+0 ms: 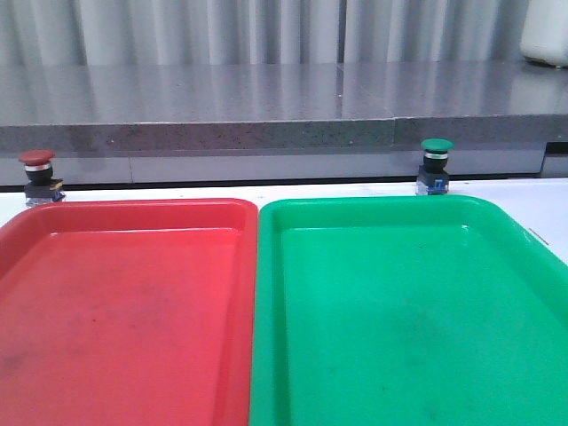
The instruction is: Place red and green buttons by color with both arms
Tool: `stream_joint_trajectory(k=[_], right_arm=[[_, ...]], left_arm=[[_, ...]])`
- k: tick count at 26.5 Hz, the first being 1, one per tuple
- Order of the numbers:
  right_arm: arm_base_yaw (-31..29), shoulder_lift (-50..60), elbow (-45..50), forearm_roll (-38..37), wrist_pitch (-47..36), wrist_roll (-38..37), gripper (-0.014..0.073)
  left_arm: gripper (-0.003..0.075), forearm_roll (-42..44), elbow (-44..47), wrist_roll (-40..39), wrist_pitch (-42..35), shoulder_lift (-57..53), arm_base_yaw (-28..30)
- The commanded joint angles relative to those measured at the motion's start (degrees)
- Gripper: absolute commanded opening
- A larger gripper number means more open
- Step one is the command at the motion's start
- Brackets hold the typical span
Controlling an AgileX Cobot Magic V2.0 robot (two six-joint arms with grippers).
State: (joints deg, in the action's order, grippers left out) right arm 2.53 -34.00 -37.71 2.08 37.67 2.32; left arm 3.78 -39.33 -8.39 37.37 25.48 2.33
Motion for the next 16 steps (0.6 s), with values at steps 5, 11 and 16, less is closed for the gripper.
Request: stream_joint_trajectory(k=[5,11,16], right_arm=[[-0.24,-0.46,-1.87,-0.19,-3.49,0.89,0.0541],[-0.24,-0.46,-1.87,-0.19,-3.49,0.89,0.0541],[-0.24,-0.46,-1.87,-0.19,-3.49,0.89,0.0541]], left_arm=[[0.0546,-1.26,-1.79,0.29,-5.97,5.25,-4.23],[0.0546,-1.15,-7.79,0.29,-5.75,18.86,-7.7],[0.0545,1.42,-15.82,0.29,-5.74,32.99,-7.7]])
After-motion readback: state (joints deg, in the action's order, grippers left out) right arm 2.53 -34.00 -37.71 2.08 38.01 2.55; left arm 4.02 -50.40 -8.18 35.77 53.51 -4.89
